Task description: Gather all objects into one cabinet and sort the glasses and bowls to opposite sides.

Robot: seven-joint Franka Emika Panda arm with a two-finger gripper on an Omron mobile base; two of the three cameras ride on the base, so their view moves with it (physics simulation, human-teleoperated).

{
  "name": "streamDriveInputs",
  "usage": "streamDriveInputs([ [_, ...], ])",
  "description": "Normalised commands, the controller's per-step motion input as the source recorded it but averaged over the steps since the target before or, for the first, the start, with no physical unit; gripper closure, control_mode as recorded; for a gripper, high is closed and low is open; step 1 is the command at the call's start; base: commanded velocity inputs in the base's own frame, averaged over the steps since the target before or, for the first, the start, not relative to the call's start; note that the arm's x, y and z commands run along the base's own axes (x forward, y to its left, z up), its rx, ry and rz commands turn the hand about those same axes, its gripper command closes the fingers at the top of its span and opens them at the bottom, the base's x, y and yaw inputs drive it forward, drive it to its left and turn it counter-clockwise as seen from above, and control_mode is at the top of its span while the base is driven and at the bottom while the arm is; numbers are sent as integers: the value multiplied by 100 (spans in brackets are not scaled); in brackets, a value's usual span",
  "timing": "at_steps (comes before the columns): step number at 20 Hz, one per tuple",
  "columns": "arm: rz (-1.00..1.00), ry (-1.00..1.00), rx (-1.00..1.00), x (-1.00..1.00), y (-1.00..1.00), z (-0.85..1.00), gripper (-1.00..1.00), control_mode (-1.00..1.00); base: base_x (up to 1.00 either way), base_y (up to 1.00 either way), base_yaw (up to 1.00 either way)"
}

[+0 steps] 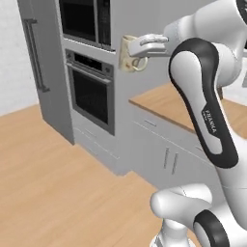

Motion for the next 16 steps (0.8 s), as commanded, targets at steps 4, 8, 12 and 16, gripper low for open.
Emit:
streamDriveInputs([
  [4, 0, 0, 0, 0, 0, 0, 100, 100, 32, 53, -42],
  [8, 0, 0, 0, 0, 0, 0, 100, 100, 28, 41, -47],
  [12, 0, 0, 0, 0, 0, 0, 100, 100, 24, 35, -47],
  [16, 0, 0, 0, 0, 0, 0, 100, 100, 26, 24, -50],
])
